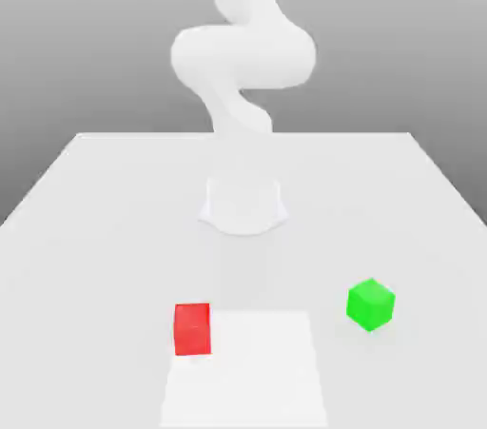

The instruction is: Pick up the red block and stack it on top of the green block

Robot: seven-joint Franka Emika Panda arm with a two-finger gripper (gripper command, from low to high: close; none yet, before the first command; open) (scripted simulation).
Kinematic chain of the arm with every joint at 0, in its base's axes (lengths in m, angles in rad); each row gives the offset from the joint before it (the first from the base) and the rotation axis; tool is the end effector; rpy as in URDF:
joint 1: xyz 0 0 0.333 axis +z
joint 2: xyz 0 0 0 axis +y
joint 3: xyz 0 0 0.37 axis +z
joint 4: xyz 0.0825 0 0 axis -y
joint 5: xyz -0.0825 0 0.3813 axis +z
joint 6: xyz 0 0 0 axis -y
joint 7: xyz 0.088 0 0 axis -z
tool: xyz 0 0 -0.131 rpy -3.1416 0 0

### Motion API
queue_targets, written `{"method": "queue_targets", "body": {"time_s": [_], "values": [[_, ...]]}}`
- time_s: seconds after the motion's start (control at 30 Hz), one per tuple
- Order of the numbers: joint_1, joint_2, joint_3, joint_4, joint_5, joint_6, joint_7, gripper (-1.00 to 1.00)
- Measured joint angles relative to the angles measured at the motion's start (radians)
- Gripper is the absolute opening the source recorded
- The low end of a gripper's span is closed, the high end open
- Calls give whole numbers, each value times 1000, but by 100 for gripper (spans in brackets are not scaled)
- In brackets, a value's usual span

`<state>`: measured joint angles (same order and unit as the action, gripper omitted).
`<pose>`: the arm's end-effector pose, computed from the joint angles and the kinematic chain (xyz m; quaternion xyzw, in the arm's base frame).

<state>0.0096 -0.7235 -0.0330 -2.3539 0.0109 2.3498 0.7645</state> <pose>0.3549 -0.0127 0.6838 -0.8634 0.3613 -0.3218 0.1429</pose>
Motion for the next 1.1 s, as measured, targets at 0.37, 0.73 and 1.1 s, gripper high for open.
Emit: {"method": "queue_targets", "body": {"time_s": [0.37, 0.73, 1.1], "values": [[28, 404, -123, -265, 41, 253, -171, 0], [-11, 757, -140, -446, 68, 478, -299, 0], [-41, 931, -74, -420, 221, 624, -413, 0]]}}
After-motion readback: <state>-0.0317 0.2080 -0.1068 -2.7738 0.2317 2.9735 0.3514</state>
